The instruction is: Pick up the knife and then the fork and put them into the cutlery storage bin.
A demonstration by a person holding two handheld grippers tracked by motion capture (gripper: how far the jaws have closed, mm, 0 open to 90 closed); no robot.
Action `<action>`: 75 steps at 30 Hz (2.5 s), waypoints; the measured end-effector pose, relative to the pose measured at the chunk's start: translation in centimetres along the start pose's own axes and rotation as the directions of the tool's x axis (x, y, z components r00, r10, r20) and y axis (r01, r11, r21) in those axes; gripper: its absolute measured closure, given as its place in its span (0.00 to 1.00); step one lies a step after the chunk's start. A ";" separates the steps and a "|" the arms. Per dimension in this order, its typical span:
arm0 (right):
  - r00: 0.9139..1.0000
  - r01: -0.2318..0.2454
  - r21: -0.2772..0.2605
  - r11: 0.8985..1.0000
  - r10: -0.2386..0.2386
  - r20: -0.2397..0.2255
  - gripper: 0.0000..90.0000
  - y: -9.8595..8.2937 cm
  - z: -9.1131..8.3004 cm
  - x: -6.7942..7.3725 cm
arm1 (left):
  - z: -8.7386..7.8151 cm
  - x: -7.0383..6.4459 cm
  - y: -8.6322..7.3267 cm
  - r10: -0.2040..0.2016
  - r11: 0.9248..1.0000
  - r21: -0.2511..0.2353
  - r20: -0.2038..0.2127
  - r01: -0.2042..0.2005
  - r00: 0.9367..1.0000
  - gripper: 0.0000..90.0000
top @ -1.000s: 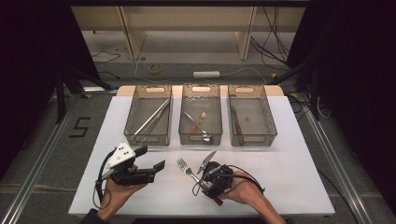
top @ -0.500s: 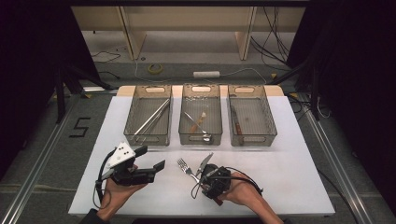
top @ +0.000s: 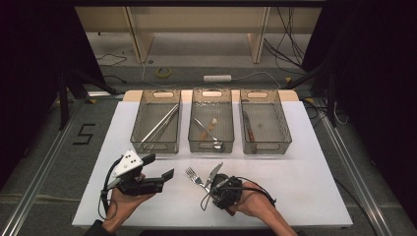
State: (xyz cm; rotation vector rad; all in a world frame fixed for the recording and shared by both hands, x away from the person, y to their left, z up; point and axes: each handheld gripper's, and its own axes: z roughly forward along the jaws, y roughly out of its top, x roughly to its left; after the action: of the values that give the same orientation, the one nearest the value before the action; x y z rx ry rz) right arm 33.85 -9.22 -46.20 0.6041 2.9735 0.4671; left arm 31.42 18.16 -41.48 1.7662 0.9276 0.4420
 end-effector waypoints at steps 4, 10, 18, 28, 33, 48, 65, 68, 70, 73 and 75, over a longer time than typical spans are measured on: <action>1.000 -0.004 0.004 1.000 0.004 0.004 0.77 0.1 0.0 0.1 | 0.0 0.0 0.0 0.000 1.000 0.000 0.000 0.000 1.000 0.18; 1.000 -0.007 0.001 1.000 0.007 0.006 0.81 0.2 0.1 0.1 | 0.0 0.0 0.0 0.002 1.000 0.001 0.000 -0.002 1.000 0.18; 1.000 0.001 0.015 1.000 -0.001 0.014 0.85 0.3 0.1 0.3 | 0.0 -0.1 0.0 0.005 1.000 0.004 0.000 -0.005 1.000 0.18; 1.000 0.017 0.028 0.999 -0.017 0.014 0.86 0.6 0.0 0.3 | 0.0 -0.1 0.0 0.007 1.000 0.004 0.001 -0.007 1.000 0.18; 1.000 0.011 0.020 1.000 -0.011 -0.001 0.86 0.5 -0.1 0.0 | 0.0 0.0 0.0 0.007 1.000 0.003 0.002 -0.007 1.000 0.18; 0.999 -0.034 -0.038 0.999 0.034 -0.019 0.86 0.0 -1.6 -1.2 | 0.0 0.0 0.0 0.003 1.000 0.000 0.000 -0.003 1.000 0.18; 0.984 -0.178 -0.191 0.965 0.174 -0.039 0.86 -1.7 -5.7 -5.4 | 0.0 0.1 0.0 -0.002 1.000 -0.001 -0.004 0.002 1.000 0.18; 0.980 -0.199 -0.225 0.954 0.196 -0.035 0.86 -1.9 -6.6 -6.4 | 0.0 0.1 0.0 -0.002 1.000 -0.002 -0.004 0.002 1.000 0.18; 0.978 -0.207 -0.243 0.947 0.206 -0.031 0.86 -2.1 -7.0 -7.0 | 0.0 0.1 0.0 -0.005 1.000 -0.002 -0.005 0.005 1.000 0.18; 0.972 -0.233 -0.254 0.939 0.232 -0.032 0.86 -2.2 -7.4 -7.7 | 0.0 0.1 0.0 -0.004 1.000 -0.002 -0.004 0.004 1.000 0.18; 0.972 -0.233 -0.258 0.938 0.234 -0.028 0.86 -2.3 -7.4 -8.1 | 0.0 0.1 0.0 -0.003 1.000 -0.002 -0.005 0.003 1.000 0.18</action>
State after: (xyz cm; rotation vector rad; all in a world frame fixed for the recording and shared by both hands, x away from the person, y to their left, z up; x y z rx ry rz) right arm 39.47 -16.47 -39.79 0.9284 2.7794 0.8558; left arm 31.50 18.23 -41.53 1.7628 0.9329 0.4447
